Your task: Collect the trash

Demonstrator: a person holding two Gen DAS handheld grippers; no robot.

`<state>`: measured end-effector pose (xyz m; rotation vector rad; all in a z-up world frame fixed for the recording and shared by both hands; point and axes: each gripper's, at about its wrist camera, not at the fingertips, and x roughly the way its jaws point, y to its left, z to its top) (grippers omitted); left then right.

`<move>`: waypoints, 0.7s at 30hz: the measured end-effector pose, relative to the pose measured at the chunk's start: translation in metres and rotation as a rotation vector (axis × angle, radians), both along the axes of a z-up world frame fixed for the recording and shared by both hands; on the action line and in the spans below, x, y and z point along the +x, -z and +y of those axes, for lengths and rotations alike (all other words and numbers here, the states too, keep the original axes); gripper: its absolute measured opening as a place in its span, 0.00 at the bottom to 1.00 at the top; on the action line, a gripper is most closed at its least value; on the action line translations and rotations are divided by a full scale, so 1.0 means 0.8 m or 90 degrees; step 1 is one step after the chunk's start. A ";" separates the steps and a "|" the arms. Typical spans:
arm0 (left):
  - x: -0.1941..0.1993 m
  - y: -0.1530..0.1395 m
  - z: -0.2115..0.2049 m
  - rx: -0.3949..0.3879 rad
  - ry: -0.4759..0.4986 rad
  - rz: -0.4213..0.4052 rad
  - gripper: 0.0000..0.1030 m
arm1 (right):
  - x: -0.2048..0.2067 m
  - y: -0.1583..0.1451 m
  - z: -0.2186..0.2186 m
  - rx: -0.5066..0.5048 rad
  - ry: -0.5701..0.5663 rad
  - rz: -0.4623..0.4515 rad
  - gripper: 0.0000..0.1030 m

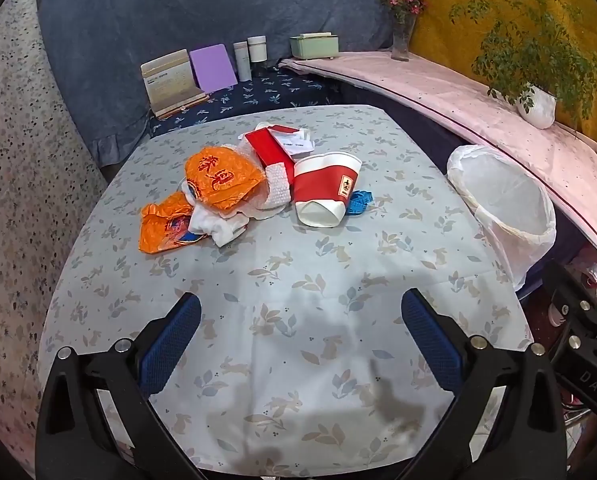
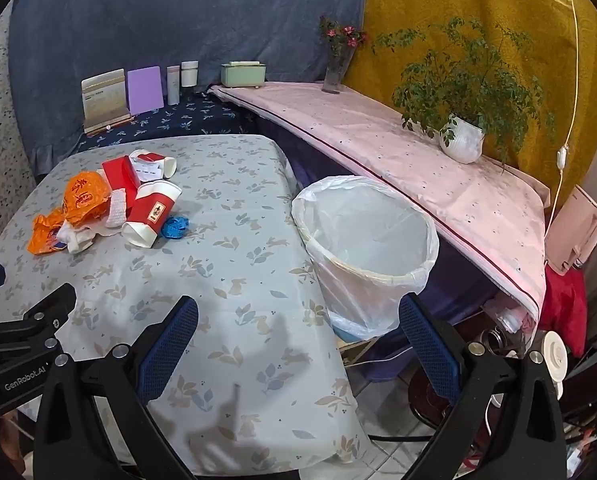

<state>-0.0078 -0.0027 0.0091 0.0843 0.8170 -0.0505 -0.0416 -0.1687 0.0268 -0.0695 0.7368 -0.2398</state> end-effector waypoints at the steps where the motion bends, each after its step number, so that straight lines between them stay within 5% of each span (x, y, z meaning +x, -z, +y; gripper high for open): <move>1: 0.000 0.000 0.000 -0.001 0.002 0.000 0.93 | 0.000 0.000 0.000 0.001 0.000 0.000 0.93; 21: -0.004 0.000 -0.001 -0.006 -0.006 -0.010 0.93 | -0.003 0.002 -0.002 0.002 0.003 -0.005 0.93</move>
